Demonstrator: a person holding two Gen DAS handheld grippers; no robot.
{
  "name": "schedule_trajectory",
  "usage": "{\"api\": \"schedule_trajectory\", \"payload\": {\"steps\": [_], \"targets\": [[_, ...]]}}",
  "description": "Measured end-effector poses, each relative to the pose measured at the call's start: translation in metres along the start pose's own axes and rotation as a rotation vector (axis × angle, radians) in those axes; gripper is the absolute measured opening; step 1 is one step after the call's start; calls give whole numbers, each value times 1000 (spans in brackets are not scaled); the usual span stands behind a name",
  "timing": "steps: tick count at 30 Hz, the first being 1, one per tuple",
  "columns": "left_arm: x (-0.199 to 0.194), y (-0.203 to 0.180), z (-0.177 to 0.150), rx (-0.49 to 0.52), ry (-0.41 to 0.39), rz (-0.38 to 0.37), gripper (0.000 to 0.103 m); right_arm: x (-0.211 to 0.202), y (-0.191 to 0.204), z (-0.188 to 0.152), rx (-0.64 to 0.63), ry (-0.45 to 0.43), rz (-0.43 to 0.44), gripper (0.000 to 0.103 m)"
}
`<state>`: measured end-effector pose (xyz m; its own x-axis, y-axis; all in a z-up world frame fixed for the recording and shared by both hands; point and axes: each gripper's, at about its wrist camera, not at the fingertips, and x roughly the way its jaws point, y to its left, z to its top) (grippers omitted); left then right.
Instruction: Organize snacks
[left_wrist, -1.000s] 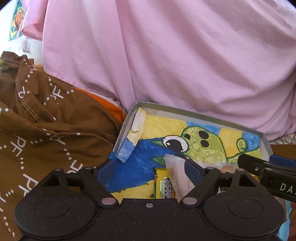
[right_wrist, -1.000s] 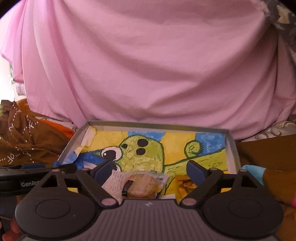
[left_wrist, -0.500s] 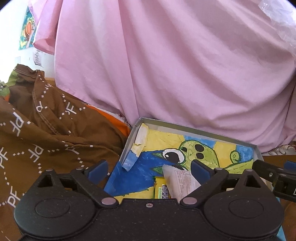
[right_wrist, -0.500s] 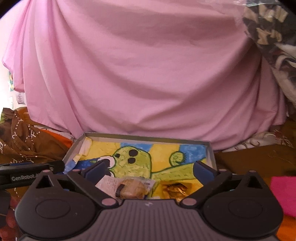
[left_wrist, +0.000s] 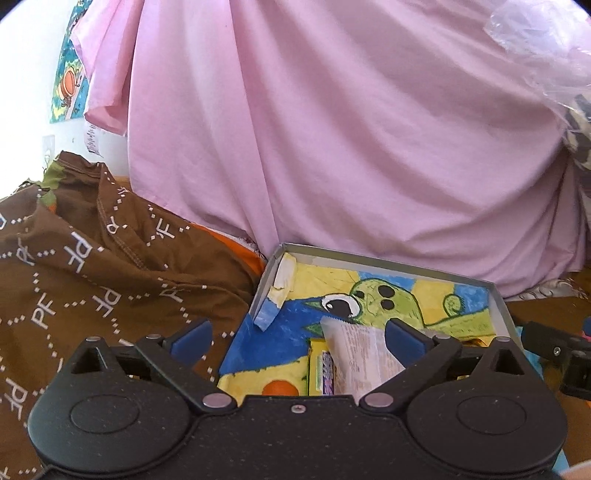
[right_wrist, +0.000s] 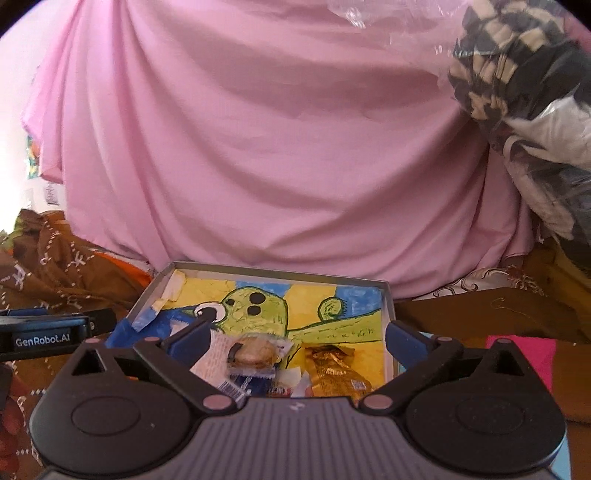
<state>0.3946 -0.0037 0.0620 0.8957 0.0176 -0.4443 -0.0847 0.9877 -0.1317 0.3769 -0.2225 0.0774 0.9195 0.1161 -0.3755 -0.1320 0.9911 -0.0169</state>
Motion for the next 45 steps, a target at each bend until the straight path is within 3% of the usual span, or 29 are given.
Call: {"api": "schedule_trajectory", "payload": {"steps": [13, 25, 45], "targets": [[-46, 12, -35, 52, -21, 2, 101, -63, 17, -21, -118, -21, 67, 103], [-85, 34, -51, -18, 16, 15, 102, -97, 8, -47, -61, 30, 79, 103], [-126, 29, -79, 35, -18, 3, 102, -131, 8, -70, 14, 36, 104, 103]]}}
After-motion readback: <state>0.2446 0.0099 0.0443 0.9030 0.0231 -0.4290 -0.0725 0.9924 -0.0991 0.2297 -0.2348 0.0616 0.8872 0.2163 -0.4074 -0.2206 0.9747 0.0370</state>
